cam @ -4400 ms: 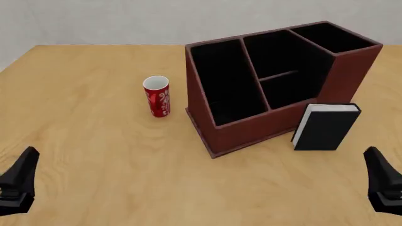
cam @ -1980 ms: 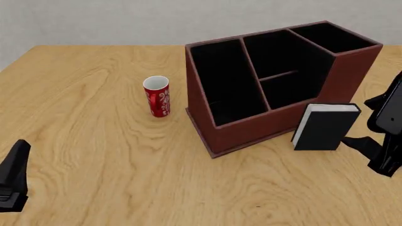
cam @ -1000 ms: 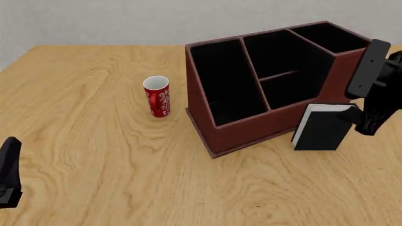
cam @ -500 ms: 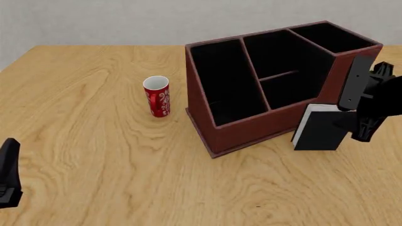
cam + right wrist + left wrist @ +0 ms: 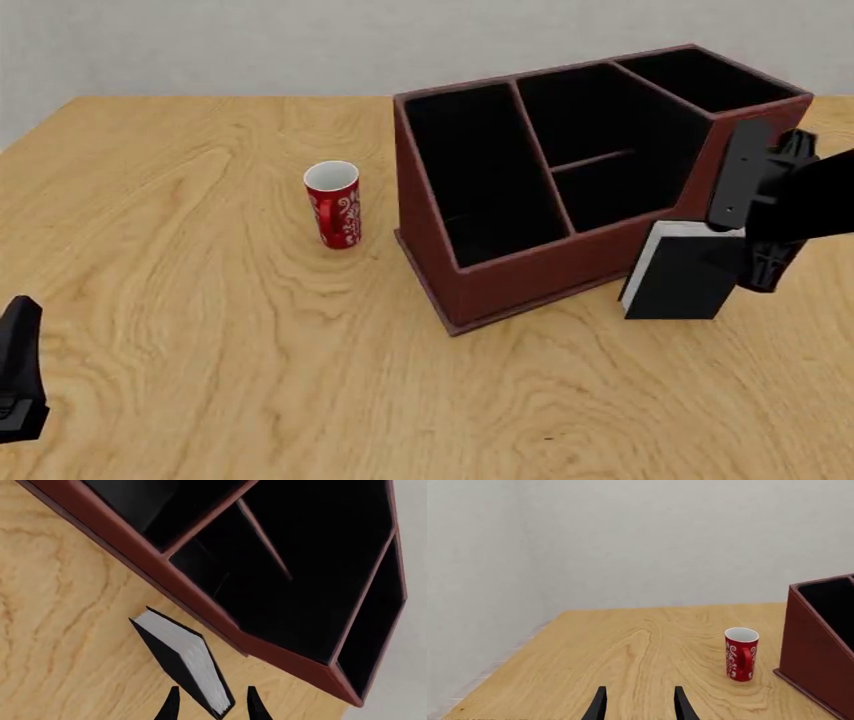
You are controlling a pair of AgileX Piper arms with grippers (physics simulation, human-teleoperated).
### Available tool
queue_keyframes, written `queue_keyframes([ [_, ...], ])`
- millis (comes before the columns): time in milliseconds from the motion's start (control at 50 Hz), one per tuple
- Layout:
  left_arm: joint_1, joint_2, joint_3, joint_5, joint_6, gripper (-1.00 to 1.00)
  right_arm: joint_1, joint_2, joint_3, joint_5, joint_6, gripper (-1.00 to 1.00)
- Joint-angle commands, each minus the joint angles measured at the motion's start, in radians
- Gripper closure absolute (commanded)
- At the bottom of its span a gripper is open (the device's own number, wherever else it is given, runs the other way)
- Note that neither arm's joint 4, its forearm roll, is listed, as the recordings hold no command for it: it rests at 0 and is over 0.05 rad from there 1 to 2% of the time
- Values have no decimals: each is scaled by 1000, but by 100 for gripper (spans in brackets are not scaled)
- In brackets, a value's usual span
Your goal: Pick up the book and place it in the left compartment of the caddy.
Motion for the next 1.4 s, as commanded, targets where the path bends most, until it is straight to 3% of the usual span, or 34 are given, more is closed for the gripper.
queue_keyframes([
  [20,9,0,3,-1,-2,-100,17,30,-2,-15,1,-100],
  [680,30,0,2,-2,-2,-100,32,118,36,-90,19,-100],
  [940,30,0,3,-2,-3,-100,34,106,40,-66,27,-100],
  [960,30,0,2,-2,-3,-100,39,102,40,-59,32,100],
  [1400,30,0,4,-8,-10,-100,87,1,105,44,71,100],
])
